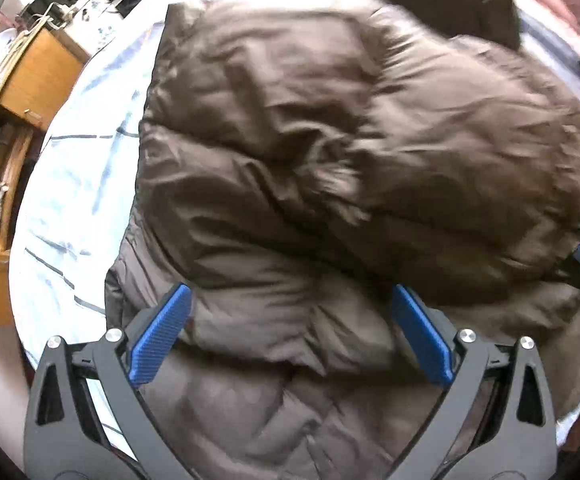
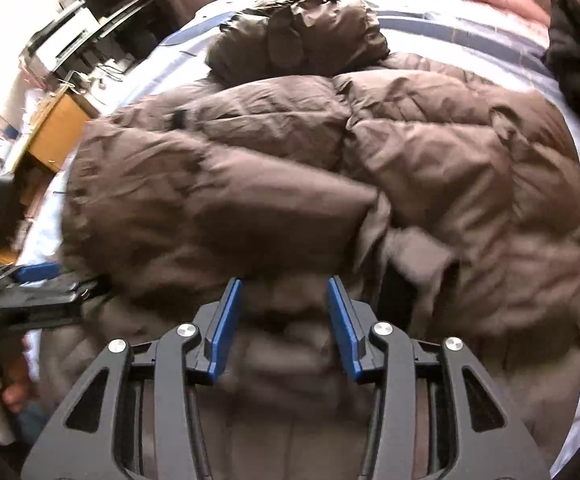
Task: Fold large clothes
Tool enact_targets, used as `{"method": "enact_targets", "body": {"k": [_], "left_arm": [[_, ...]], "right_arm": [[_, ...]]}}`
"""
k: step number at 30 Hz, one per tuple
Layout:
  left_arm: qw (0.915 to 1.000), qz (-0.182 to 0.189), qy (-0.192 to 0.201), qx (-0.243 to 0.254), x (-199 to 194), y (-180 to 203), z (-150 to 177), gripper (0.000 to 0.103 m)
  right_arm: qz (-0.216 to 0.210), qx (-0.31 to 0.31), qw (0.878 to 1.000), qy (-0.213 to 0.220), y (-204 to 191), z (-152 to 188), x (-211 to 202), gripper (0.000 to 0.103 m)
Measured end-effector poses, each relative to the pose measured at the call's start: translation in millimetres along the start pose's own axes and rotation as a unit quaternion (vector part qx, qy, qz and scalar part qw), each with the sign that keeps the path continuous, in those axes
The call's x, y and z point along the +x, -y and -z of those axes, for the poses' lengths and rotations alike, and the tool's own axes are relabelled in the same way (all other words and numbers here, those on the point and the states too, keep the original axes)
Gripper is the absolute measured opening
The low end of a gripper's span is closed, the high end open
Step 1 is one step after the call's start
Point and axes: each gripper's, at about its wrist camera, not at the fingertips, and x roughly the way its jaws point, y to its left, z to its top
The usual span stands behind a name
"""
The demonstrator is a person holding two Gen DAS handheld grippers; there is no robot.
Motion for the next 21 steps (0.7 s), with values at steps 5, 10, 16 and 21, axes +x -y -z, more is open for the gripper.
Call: {"method": "enact_targets", "body": {"k": [5, 10, 16, 21], "left_arm": [[0.9986, -0.008, -0.005, 0.052, -7.7, 28.5, 7.3, 0.101], [0.9965, -0.026, -0.038, 0.070, 22.2, 45.8, 11.0, 0.101], [0.9973, -0.030, -0.018, 0.065, 9.1, 37.3, -0.1, 0.101], [0.9964, -0.056, -0.010, 0.063, -6.9, 33.9, -3.7, 0.101]], "right_arm": [[0.038, -0.013, 0.998, -0.050, -4.7, 27.9, 2.8, 0.046], [0.052, -0.011, 0.996, -0.077, 4.7, 34.5, 35.4, 0.046], [0.048, -0.006, 0.996, -0.080, 3.0, 27.1, 21.0, 0.046], [0.076, 0.019, 0.997, -0.016, 39.1, -1.5, -20.3, 0.083]]}}
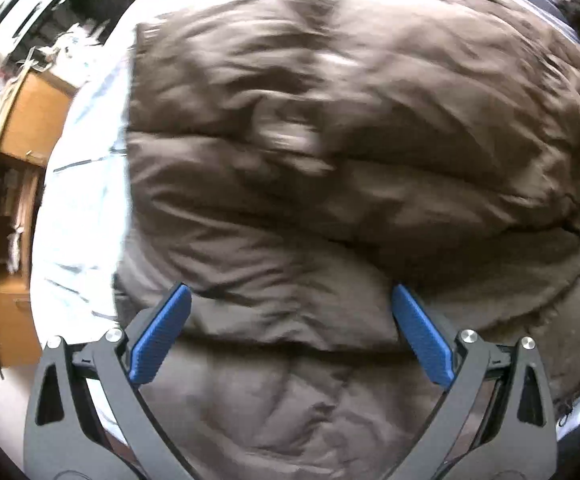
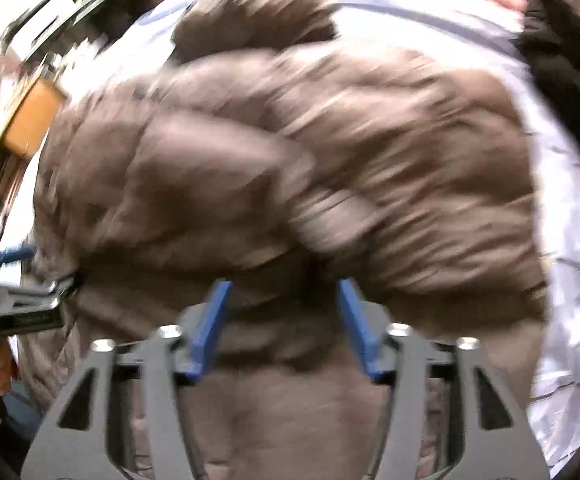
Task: Fold large clothes
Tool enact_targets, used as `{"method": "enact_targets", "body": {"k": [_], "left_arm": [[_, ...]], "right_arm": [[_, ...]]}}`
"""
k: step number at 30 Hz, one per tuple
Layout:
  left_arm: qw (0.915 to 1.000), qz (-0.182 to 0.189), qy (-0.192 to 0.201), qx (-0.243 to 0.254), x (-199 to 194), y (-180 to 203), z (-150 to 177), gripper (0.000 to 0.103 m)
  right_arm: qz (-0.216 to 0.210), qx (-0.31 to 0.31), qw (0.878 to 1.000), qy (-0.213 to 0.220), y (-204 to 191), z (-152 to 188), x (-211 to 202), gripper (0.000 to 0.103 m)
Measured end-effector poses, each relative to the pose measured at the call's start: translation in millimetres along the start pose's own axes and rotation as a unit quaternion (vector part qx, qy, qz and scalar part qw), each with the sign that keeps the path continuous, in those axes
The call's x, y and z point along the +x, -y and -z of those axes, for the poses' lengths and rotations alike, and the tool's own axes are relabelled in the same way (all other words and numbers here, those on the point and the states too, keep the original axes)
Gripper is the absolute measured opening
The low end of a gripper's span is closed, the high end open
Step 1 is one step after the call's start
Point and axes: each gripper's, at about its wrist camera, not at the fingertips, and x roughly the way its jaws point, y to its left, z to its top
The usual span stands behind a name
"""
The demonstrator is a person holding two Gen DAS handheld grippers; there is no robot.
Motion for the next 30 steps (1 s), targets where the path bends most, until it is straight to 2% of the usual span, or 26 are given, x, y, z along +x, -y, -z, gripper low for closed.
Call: {"method": "enact_targets", "body": {"k": [1, 3, 6, 8, 10, 12, 14, 15, 16, 17, 18, 19, 20, 21, 24, 27, 28, 29, 30], "left_arm": [[0.9998, -0.001, 0.000, -0.019, -3.6, -10.2, -3.1, 0.101], [0.9988, 0.001, -0.007, -0.049, -4.2, -33.8, -1.7, 0.101], [0.9945, 0.029, -0.034, -0.095, -3.1, -70.5, 10.9, 0.101], [0.9933, 0.038, -0.048, -0.098, 1.7, -83.1, 19.7, 0.101], [0.9928, 0.032, -0.068, -0.093, 8.0, -91.0, 39.0, 0.101], [0.9896, 0.044, -0.092, -0.101, 16.7, -99.0, 58.6, 0.101], [0.9813, 0.085, -0.126, -0.118, 30.7, -96.0, 72.8, 0.101], [0.9788, 0.094, -0.134, -0.123, 34.3, -94.5, 74.3, 0.099], [0.9776, 0.100, -0.136, -0.125, 36.1, -91.7, 74.3, 0.081], [0.9766, 0.121, -0.129, -0.123, 34.2, -85.1, 72.4, 0.067], [0.9752, 0.133, -0.128, -0.122, 33.2, -82.3, 70.4, 0.045], [0.9759, 0.136, -0.122, -0.119, 29.9, -76.5, 68.7, 0.037], [0.9780, 0.129, -0.117, -0.115, 27.4, -72.3, 67.7, 0.027], [0.9802, 0.120, -0.112, -0.110, 24.4, -66.5, 66.6, 0.021], [0.9853, 0.089, -0.099, -0.108, 17.3, -67.5, 60.4, 0.020], [0.9868, 0.047, -0.083, -0.131, -11.6, -49.0, 68.6, 0.020], [0.9875, 0.031, -0.080, -0.133, -15.7, -47.0, 70.8, 0.021], [0.9883, 0.004, -0.077, -0.132, -18.3, -45.2, 70.0, 0.024], [0.9884, -0.017, -0.077, -0.130, -19.2, -42.3, 69.1, 0.031]], "right_arm": [[0.023, 0.029, 0.999, 0.020, 26.3, -3.3, -10.6, 0.093], [0.047, 0.083, 0.995, 0.027, 73.3, 0.8, -25.0, 0.095], [0.040, 0.154, 0.987, 0.002, 129.5, 24.6, -36.2, 0.099], [0.034, 0.190, 0.981, -0.025, 159.8, 57.6, -36.0, 0.099], [0.034, 0.209, 0.976, -0.057, 170.2, 91.0, -28.6, 0.100], [0.004, 0.235, 0.967, -0.097, 176.6, 125.7, -16.1, 0.100], [-0.042, 0.261, 0.955, -0.134, 181.5, 151.4, -3.9, 0.100], [-0.061, 0.269, 0.947, -0.163, 177.7, 161.0, 8.3, 0.100], [-0.066, 0.269, 0.946, -0.170, 172.7, 163.9, 13.6, 0.095], [-0.065, 0.265, 0.948, -0.165, 168.3, 163.5, 14.3, 0.087], [-0.072, 0.253, 0.952, -0.156, 157.5, 160.8, 12.4, 0.062], [-0.087, 0.249, 0.953, -0.150, 151.0, 159.1, 9.6, 0.040], [-0.105, 0.250, 0.952, -0.142, 145.0, 156.9, 5.5, 0.034], [-0.118, 0.252, 0.951, -0.135, 140.0, 155.4, 1.4, 0.025], [-0.138, 0.257, 0.948, -0.126, 122.1, 166.1, -6.7, 0.021], [-0.173, 0.245, 0.943, -0.144, 105.0, 181.7, -3.6, 0.021], [-0.186, 0.241, 0.941, -0.150, 100.7, 175.3, 0.2, 0.021], [-0.200, 0.236, 0.938, -0.159, 95.3, 179.7, 2.1, 0.021], [-0.203, 0.232, 0.937, -0.164, 97.2, 181.2, 5.7, 0.025]]}}
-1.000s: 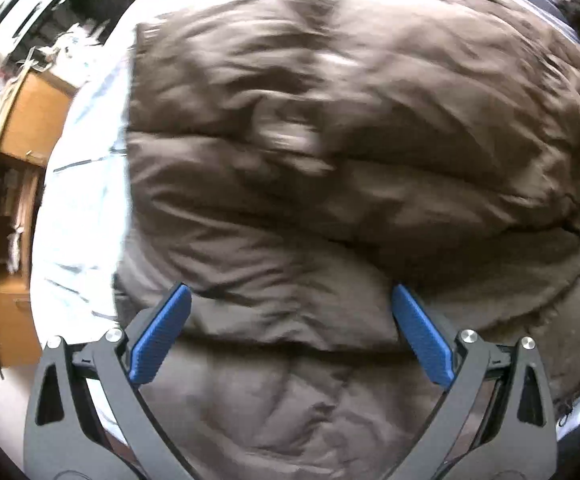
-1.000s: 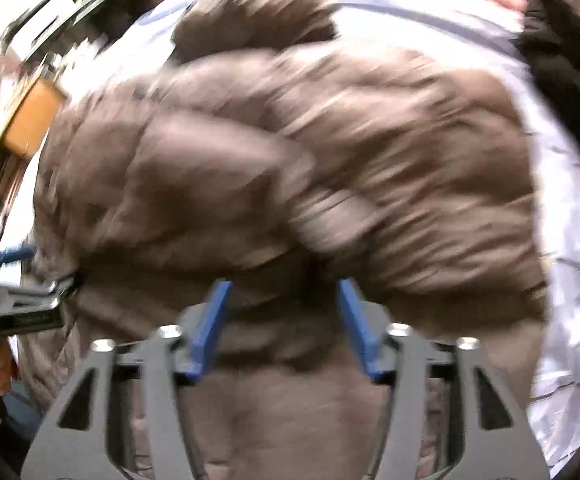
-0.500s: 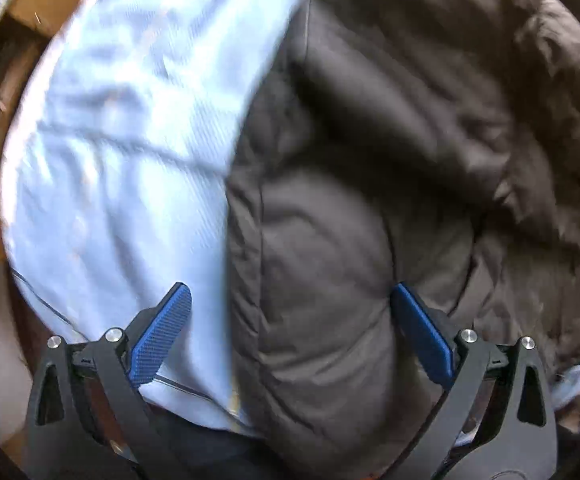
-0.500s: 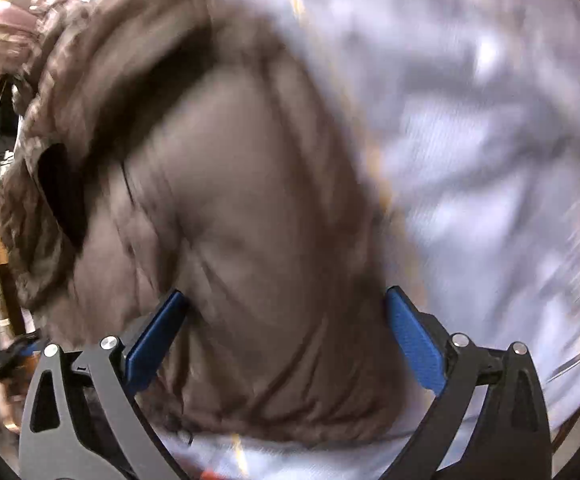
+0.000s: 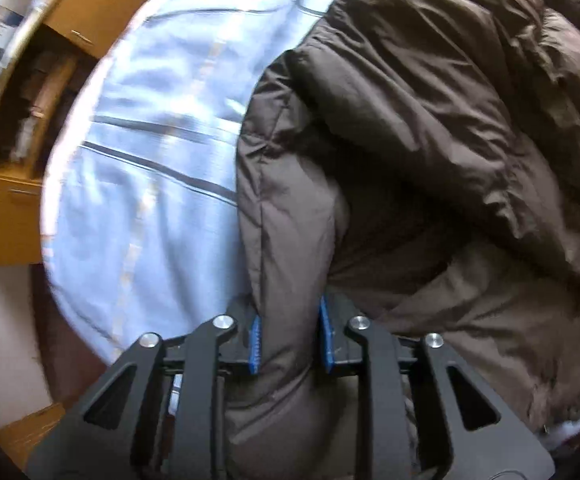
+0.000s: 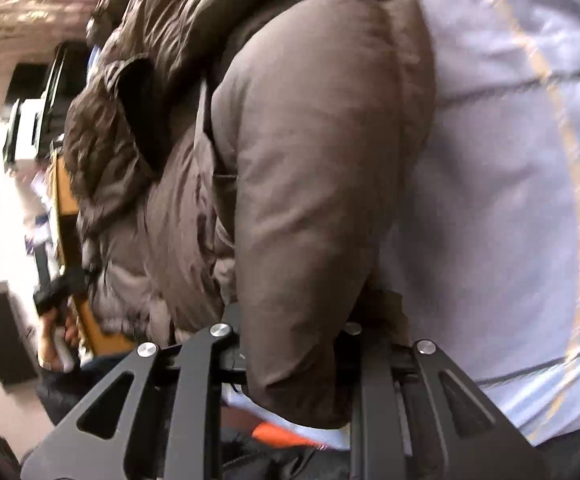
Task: Fold large clothes
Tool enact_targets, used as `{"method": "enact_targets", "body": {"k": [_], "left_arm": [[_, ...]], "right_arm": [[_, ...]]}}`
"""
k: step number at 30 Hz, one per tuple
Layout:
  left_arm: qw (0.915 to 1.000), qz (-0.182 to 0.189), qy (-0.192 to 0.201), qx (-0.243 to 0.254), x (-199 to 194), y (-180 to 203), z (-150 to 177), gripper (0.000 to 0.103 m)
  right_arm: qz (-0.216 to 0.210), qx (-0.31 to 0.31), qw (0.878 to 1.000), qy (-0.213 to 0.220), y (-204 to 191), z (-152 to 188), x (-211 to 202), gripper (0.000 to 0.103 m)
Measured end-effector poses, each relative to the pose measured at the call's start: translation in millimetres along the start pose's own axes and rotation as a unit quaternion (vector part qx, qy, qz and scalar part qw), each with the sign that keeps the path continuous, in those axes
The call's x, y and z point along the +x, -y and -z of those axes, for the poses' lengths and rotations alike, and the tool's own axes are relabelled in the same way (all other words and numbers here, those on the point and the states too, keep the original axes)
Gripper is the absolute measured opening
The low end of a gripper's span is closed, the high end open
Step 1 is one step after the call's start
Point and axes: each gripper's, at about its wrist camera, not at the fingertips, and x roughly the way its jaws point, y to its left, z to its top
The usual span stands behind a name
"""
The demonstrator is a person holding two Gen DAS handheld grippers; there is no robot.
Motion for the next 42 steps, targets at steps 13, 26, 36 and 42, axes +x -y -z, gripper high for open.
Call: {"method": "enact_targets", "body": {"k": [13, 26, 36, 42], "left_arm": [[0.9754, 0.132, 0.177, 0.006, -160.8, 81.7, -40.0, 0.084], [0.9854, 0.146, 0.006, 0.086, -26.7, 177.2, -78.6, 0.088], [0.9832, 0.155, -0.026, 0.093, -8.0, 197.7, -93.4, 0.094], [0.9821, 0.165, -0.033, 0.085, -9.3, 202.3, -94.6, 0.094]], "right_arm": [[0.135, 0.002, 0.955, 0.262, -46.8, -75.2, -99.6, 0.090], [0.158, -0.194, 0.924, 0.291, -337.8, -351.5, -18.6, 0.090], [0.317, -0.164, 0.901, 0.246, -375.5, -475.2, 83.6, 0.008], [0.151, -0.145, 0.924, 0.321, -363.5, -445.5, 19.5, 0.005]]}}
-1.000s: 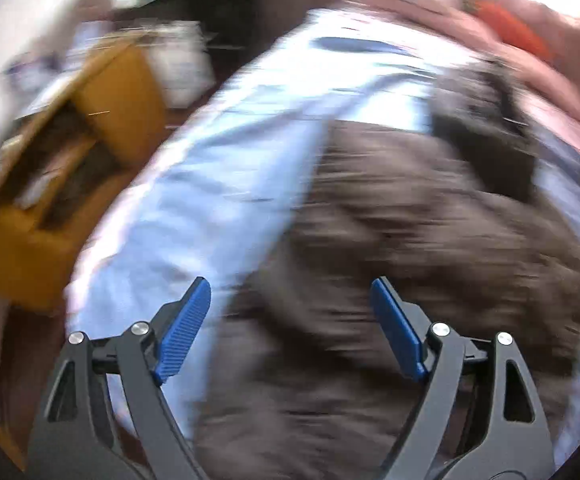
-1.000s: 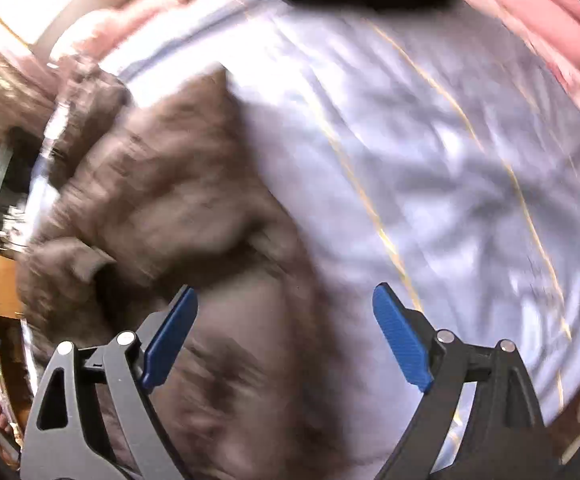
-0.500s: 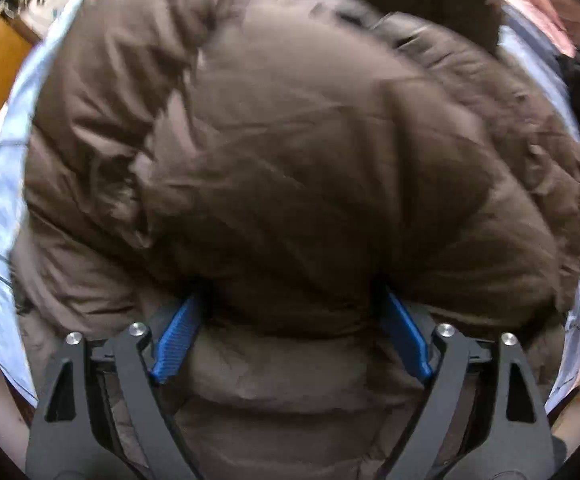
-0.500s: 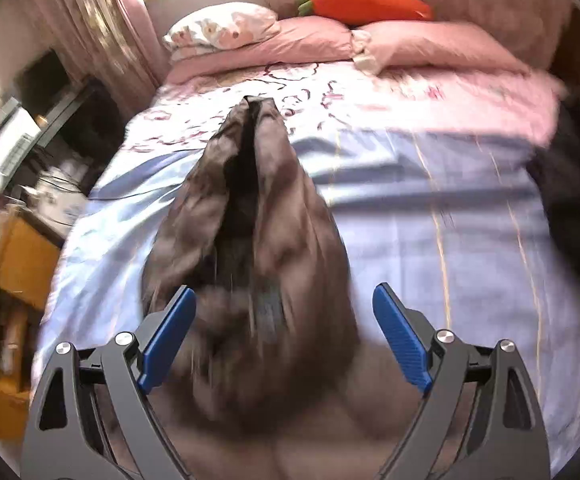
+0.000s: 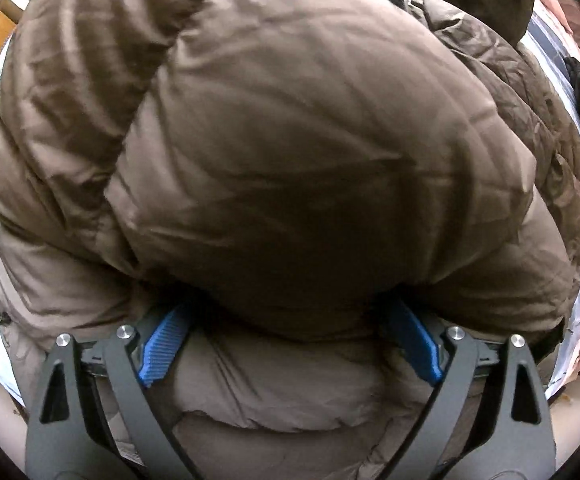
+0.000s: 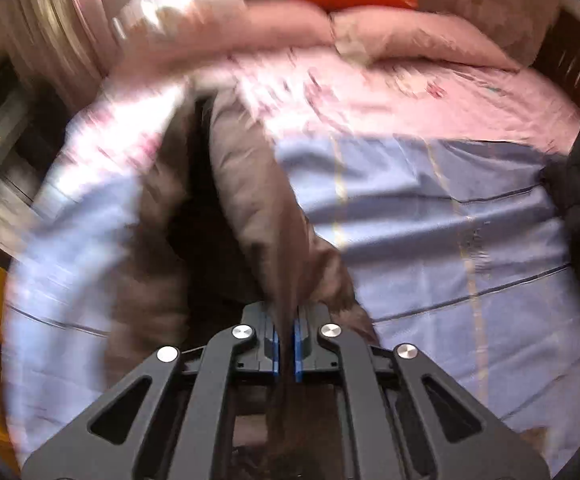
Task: Fold large clothes
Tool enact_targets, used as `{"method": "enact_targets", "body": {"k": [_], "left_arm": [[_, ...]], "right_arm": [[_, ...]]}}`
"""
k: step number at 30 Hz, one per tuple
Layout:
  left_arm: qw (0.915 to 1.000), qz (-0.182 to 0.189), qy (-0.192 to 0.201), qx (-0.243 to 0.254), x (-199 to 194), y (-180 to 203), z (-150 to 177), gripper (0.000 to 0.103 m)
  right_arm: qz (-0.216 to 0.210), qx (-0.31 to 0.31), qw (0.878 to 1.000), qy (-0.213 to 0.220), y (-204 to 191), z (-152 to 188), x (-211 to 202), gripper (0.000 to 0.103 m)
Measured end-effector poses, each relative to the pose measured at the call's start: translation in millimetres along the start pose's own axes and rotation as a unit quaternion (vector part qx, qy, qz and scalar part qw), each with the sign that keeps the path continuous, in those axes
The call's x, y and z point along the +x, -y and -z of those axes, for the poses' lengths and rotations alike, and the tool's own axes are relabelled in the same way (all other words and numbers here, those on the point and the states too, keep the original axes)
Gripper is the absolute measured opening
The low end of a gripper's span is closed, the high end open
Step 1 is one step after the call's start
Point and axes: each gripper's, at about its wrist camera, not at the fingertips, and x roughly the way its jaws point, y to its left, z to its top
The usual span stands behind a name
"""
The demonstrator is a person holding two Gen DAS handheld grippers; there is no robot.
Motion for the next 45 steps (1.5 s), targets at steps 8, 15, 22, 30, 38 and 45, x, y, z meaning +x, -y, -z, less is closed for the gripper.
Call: {"method": "enact_targets", "body": {"k": [8, 15, 22, 30, 38, 45], "left_arm": [[0.9980, 0.036, 0.007, -0.052, -6.2, -9.3, 5.2, 0.094], [0.9797, 0.106, 0.027, -0.168, -32.5, -48.1, 24.9, 0.093], [0.9472, 0.064, 0.182, -0.256, -104.9, -94.8, 60.1, 0.091], [0.9370, 0.048, 0.336, -0.083, -188.1, -38.0, 51.8, 0.093], [0.9641, 0.042, 0.262, -0.005, -148.0, 10.8, 61.0, 0.093], [0.9924, -0.002, 0.123, -0.005, -70.3, 9.8, 61.9, 0.093]], "right_arm": [[-0.273, -0.039, 0.959, 0.064, 37.3, 59.6, -191.4, 0.006], [-0.344, -0.053, 0.937, 0.030, 125.4, 205.0, -282.2, 0.006], [-0.189, -0.036, 0.976, -0.099, 175.0, 301.2, -219.0, 0.009], [-0.086, -0.218, 0.969, -0.073, 116.3, 313.3, -236.5, 0.021], [-0.083, -0.331, 0.940, -0.005, 114.0, 326.8, -298.0, 0.102], [-0.249, -0.133, 0.959, 0.035, 141.0, 292.9, -321.5, 0.048]]}}
